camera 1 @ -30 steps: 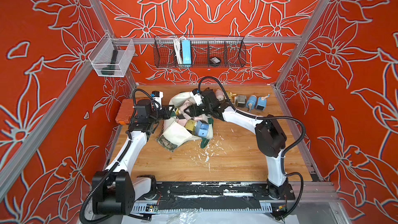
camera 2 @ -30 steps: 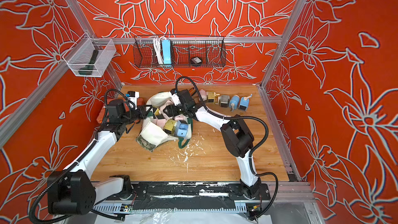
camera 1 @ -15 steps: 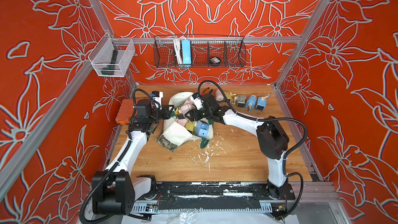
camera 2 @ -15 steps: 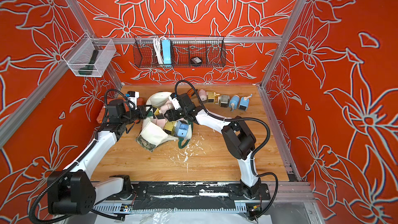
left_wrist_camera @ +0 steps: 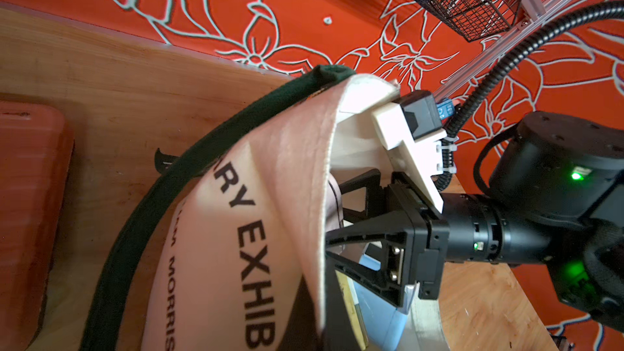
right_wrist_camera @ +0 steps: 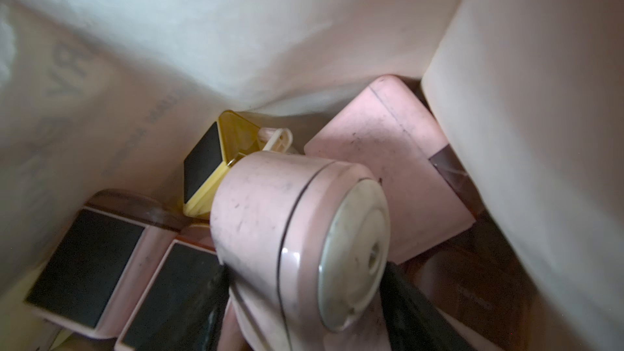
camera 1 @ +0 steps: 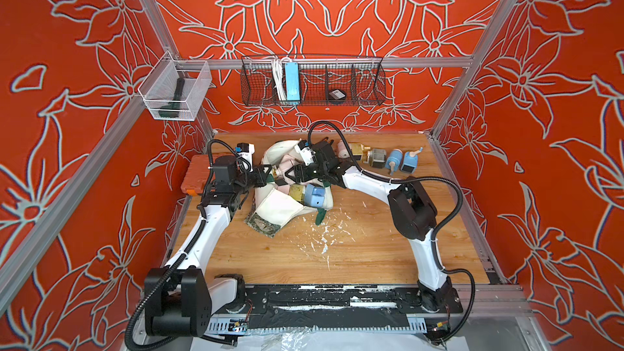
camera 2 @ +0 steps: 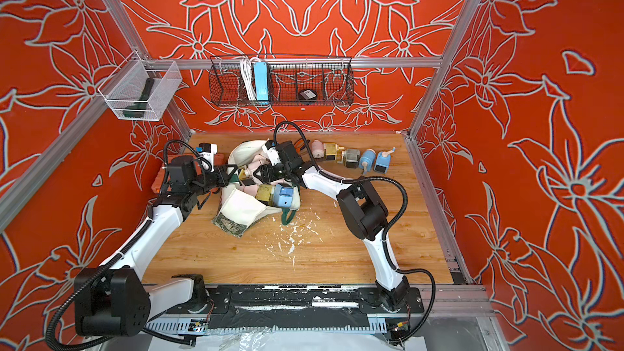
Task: Take out the pencil sharpeners from the tote bags
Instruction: Pick up the pencil sharpener from the canvas bag.
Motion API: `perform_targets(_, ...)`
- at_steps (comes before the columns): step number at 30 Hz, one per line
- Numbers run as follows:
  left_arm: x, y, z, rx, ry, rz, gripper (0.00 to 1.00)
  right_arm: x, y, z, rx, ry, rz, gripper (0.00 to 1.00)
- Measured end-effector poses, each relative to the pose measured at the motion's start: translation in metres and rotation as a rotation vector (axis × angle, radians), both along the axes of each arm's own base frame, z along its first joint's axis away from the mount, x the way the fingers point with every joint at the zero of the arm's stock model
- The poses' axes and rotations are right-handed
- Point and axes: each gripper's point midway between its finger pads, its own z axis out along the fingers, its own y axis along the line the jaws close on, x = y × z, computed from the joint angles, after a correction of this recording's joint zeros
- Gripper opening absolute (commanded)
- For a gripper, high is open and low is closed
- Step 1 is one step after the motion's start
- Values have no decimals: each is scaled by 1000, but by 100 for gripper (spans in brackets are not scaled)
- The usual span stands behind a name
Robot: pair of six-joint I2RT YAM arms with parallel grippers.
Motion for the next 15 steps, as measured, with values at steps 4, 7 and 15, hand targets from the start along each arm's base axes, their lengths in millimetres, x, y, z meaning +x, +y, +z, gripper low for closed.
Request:
perform_targets(4,-1,-1,0,-1,2,-4,0,-13,-5,0,37,3,55,64)
perform_targets(7,-1,0,-1,-1,3,-3,0,-23,-8,-1,51,-2,84,59)
perform_targets(15,0,0,-1,4,4,0,0,-29,-7,-1,93,-7,103,68)
